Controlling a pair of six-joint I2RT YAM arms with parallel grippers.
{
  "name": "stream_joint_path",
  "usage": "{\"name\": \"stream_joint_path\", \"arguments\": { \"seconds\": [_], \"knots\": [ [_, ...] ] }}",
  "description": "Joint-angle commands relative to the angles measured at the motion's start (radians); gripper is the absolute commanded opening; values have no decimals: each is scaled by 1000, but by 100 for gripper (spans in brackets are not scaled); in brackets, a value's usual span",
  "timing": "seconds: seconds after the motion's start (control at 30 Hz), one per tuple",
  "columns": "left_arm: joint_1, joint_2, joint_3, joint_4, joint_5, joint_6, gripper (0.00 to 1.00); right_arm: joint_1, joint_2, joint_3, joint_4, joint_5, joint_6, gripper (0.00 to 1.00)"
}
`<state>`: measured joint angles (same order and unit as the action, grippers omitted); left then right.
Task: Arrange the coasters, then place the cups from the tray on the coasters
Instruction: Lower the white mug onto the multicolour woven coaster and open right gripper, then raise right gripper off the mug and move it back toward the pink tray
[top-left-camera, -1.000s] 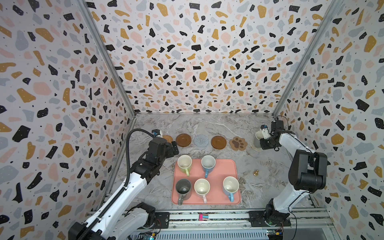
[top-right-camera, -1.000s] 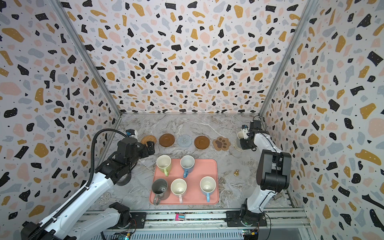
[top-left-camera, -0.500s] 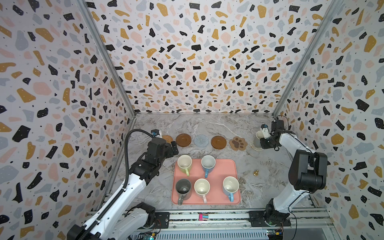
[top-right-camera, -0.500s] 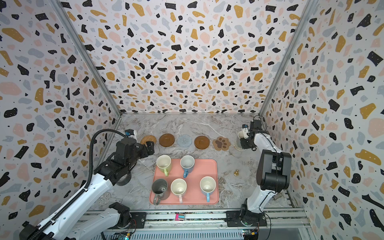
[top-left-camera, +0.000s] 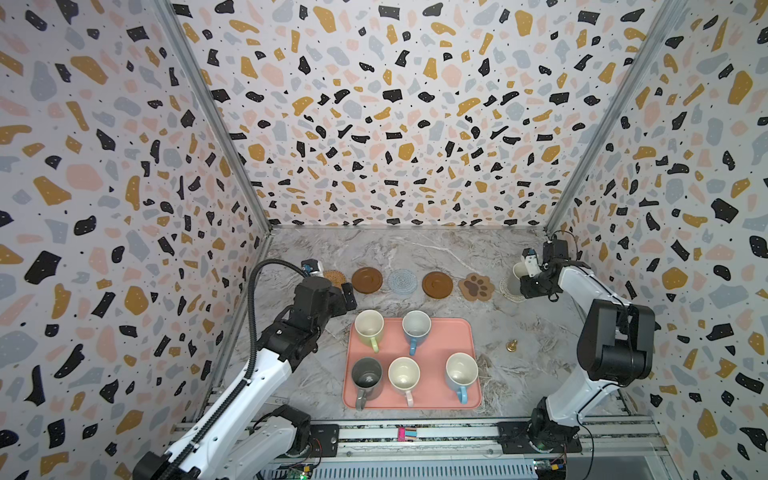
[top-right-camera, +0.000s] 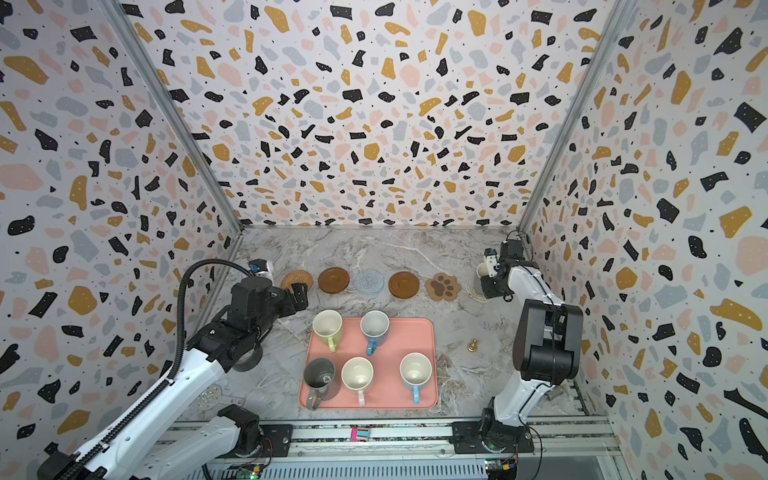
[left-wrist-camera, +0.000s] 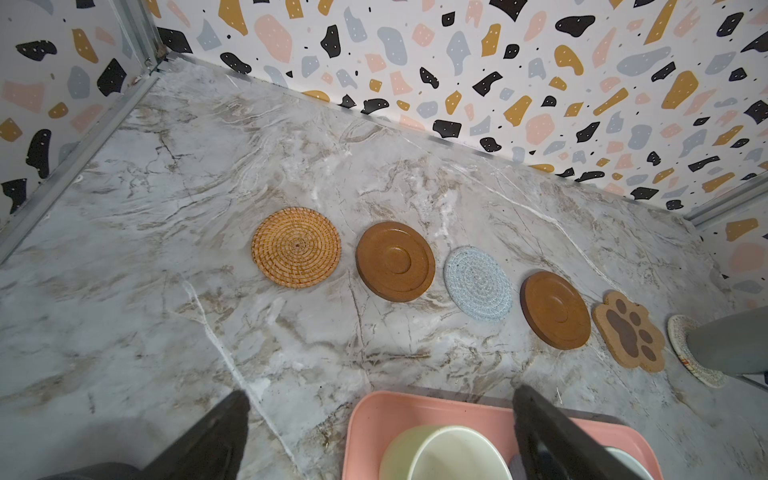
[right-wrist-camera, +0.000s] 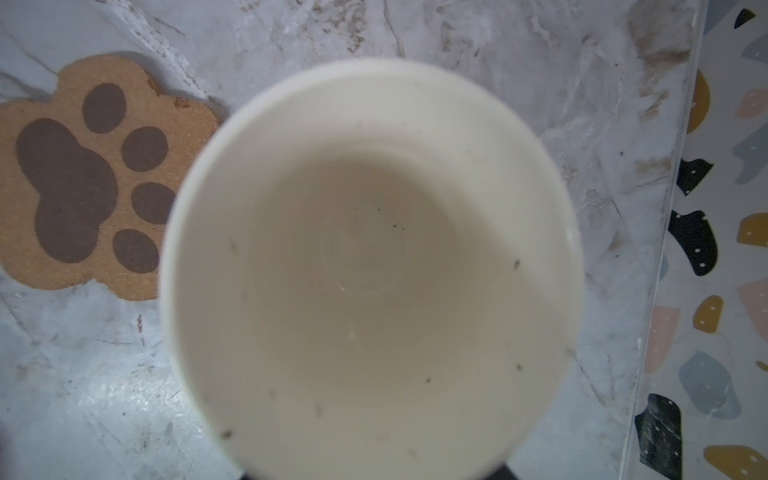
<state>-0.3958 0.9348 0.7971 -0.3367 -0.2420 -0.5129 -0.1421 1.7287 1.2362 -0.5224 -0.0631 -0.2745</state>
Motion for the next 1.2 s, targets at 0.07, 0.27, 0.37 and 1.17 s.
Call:
{"name": "stream_joint_path", "arguments": {
  "seconds": [0.07, 0.27, 0.37, 1.17],
  "knots": [
    [-3, -21, -13, 5, -6, 2, 99, -1, -61, 33, -22, -20, 4, 50],
    [-4, -16, -12, 14, -4, 2, 100, 1, -109, 15, -38, -22, 17, 57],
    [-3, -6, -4, 13, 0, 6, 99, 1, -134, 15, -48, -14, 34, 61],
    [-4, 108, 85, 36, -6, 15, 100, 174, -412, 132, -136, -41, 341, 77]
  ]
}}
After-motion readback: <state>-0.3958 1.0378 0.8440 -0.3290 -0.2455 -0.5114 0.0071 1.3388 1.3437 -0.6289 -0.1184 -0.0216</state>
